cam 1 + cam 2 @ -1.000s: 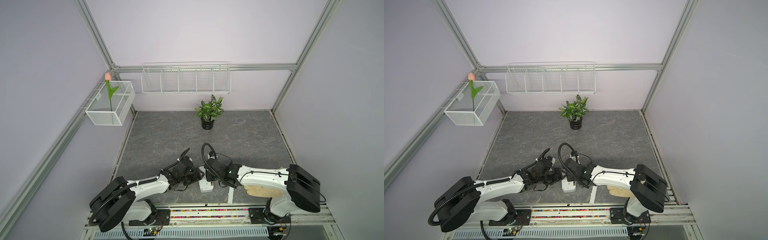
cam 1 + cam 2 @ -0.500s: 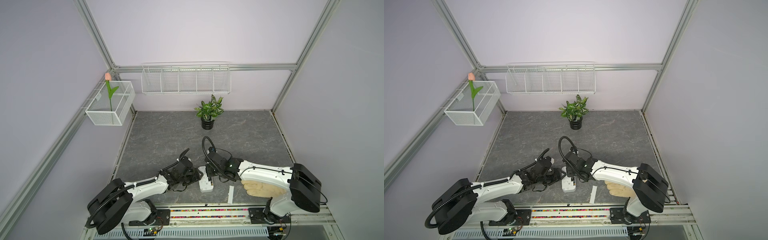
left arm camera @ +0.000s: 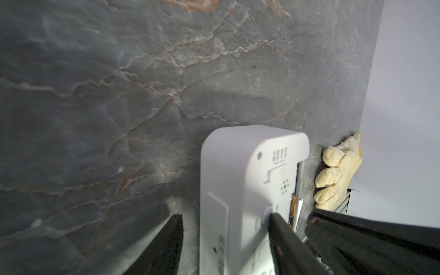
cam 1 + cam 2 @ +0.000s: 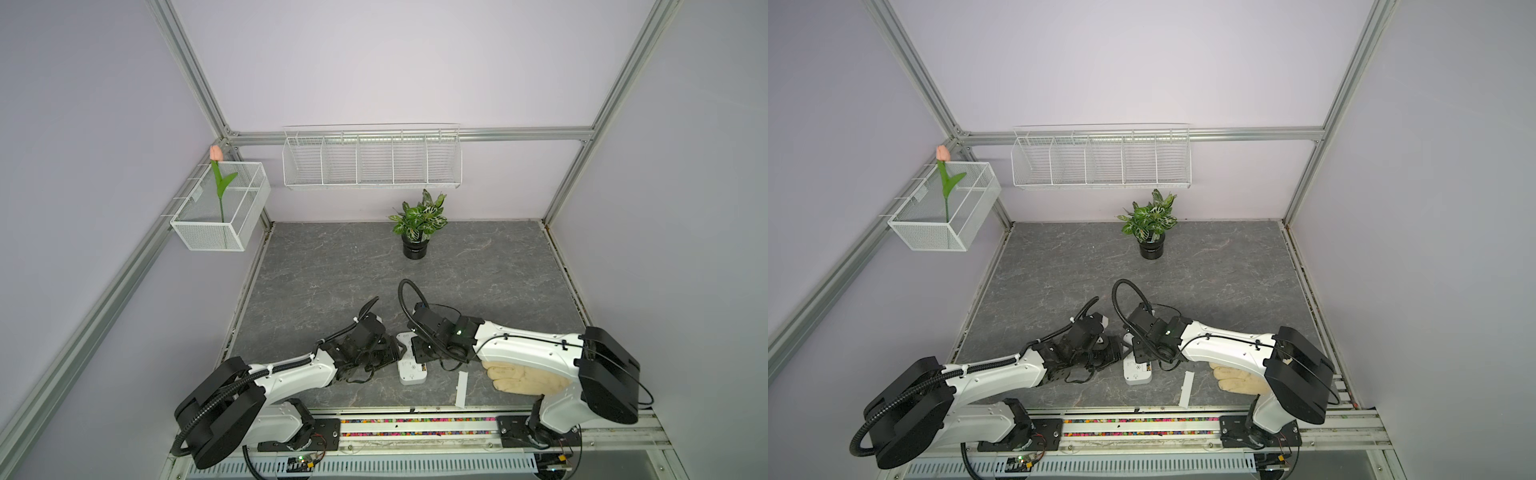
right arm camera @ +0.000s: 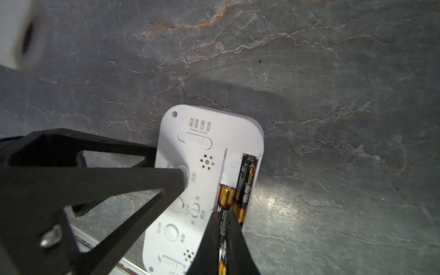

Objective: Insert the battery into the alarm
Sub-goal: Install the battery in the alarm.

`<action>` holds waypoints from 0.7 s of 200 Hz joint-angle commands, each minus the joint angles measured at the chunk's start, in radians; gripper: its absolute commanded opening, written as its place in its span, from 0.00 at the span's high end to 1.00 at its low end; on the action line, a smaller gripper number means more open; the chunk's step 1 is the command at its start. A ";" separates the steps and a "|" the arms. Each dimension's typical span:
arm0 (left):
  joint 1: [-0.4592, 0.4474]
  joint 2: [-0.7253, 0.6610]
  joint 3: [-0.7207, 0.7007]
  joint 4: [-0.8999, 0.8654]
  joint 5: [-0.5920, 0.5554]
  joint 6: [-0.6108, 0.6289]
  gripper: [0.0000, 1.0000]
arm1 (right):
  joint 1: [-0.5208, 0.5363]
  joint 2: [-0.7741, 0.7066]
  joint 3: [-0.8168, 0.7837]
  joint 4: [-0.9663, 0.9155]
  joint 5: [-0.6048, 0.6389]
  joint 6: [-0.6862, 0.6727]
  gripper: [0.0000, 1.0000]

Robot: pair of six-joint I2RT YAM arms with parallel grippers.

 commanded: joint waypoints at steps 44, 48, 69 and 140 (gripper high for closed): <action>-0.003 0.015 -0.018 -0.075 -0.029 -0.007 0.41 | 0.008 0.058 0.032 -0.047 0.007 -0.011 0.93; -0.004 0.016 -0.020 -0.075 -0.028 -0.008 0.41 | 0.008 0.059 0.030 -0.046 0.006 -0.012 0.93; -0.003 0.020 -0.021 -0.072 -0.028 -0.008 0.41 | 0.013 0.075 0.025 -0.062 0.004 -0.007 0.93; -0.003 0.017 -0.031 -0.064 -0.033 -0.010 0.41 | 0.048 0.163 0.012 -0.143 0.019 0.018 0.93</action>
